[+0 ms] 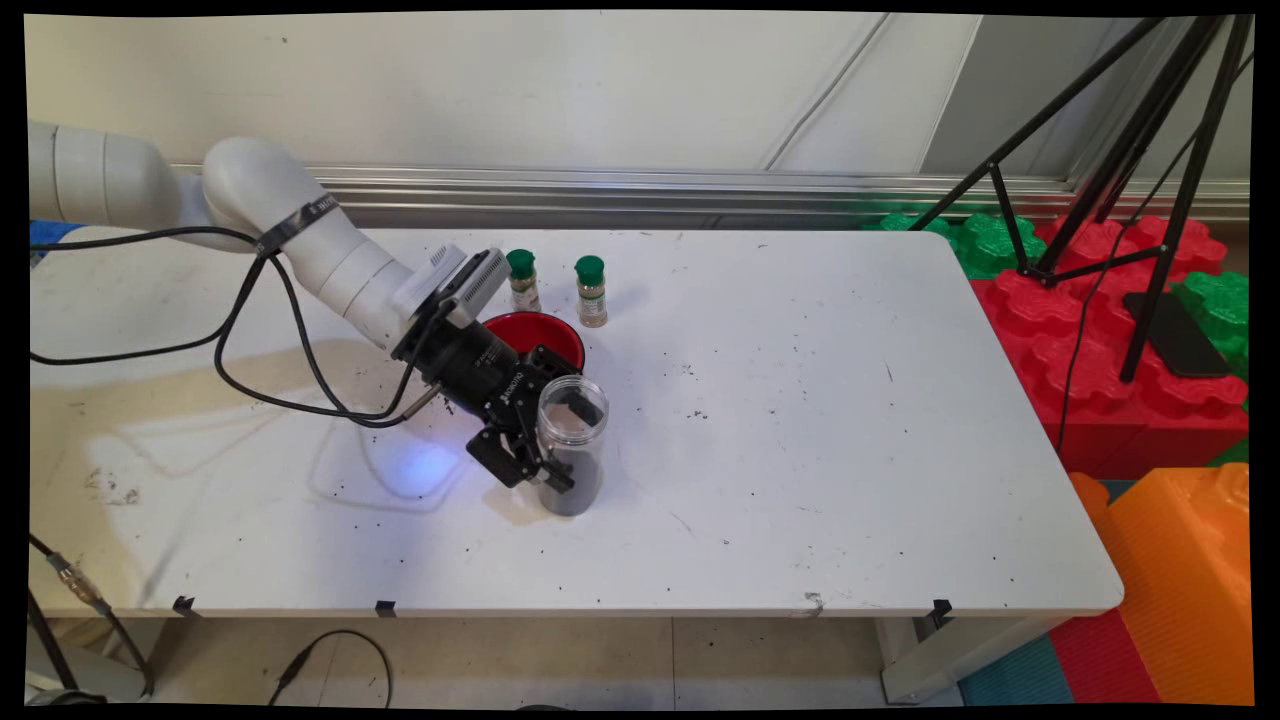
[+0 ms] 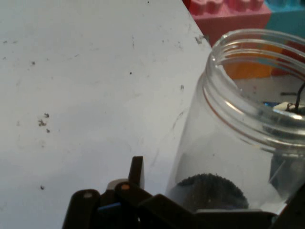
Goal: Pick up the black seasoning powder from the table
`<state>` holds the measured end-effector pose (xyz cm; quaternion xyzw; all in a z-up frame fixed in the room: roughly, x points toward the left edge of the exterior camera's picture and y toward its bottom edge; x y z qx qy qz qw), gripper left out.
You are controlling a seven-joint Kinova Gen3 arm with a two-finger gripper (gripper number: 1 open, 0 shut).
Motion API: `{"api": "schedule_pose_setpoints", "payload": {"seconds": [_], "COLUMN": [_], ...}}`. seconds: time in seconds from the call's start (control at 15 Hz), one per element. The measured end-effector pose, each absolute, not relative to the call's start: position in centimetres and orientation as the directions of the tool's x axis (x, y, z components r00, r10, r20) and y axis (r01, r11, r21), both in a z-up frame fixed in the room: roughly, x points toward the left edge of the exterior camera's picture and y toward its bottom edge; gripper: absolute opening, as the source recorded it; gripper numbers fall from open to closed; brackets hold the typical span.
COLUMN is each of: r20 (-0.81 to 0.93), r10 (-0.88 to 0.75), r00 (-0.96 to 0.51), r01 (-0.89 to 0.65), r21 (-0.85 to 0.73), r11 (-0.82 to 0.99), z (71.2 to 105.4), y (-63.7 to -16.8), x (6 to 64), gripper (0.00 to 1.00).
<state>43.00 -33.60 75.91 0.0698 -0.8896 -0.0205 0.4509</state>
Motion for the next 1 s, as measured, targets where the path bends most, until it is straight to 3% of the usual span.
{"api": "schedule_pose_setpoints", "payload": {"seconds": [0.93,1.0], "r20": [0.816,0.818], "r10": [-0.187,-0.189], "r00": [-0.546,-0.543], "r01": [-0.137,-0.137], "r21": [0.133,0.136], "r11": [0.982,0.981], "z": [75.49,75.49], "y": [-32.97,-32.96], "x": [42.65,42.60], "gripper": [1.00,0.00]}}
